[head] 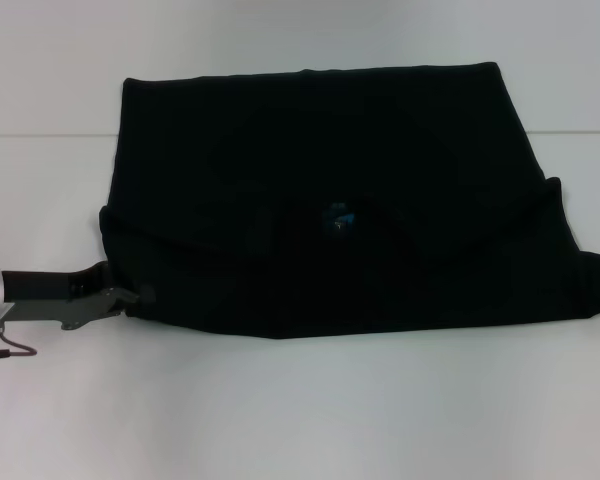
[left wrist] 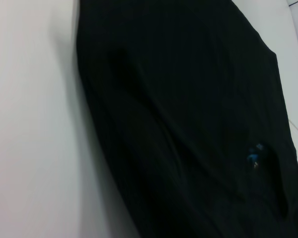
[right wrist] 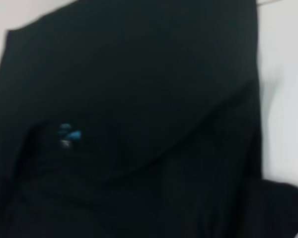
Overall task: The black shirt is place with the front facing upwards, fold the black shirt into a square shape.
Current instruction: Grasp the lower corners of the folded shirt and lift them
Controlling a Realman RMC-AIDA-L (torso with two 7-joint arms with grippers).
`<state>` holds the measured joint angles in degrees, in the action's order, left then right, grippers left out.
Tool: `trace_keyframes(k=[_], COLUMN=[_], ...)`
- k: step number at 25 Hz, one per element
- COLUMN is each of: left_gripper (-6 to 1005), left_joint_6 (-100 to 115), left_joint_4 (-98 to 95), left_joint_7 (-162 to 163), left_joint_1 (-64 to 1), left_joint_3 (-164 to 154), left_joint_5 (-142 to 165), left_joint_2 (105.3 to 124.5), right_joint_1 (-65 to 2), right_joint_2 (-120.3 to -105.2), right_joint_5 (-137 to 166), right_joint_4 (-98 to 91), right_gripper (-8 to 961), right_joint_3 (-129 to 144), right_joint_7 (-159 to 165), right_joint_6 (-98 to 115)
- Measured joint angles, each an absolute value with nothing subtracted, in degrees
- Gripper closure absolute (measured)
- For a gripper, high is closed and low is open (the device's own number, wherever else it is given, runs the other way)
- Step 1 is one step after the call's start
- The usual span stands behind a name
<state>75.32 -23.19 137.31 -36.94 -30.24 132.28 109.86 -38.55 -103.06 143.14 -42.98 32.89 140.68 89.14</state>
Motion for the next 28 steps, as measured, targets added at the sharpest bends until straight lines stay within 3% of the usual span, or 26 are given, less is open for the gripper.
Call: trace_keyframes(k=[15,28], left_gripper=[959,960], left_joint_6=[75.09,75.45], left_joint_4=[-23.21,-23.20], left_joint_7=[137.11,137.03], left_joint_1=[-37.03,-36.75], left_joint_3=[-30.23,-30.23], left_joint_5=[132.25,131.83], left_joint_2=[110.21,110.26], right_joint_1=[-43.45,-45.88], right_joint_2=[-107.12,-108.47], right_joint_5=[150.95,151.07], right_joint_4=[-37.24,-32.05], right_gripper=[67,101], right_joint_3=[36.25,40.65], right_joint_7=[141.02,140.70], right_joint_6=[77.64,70.95])
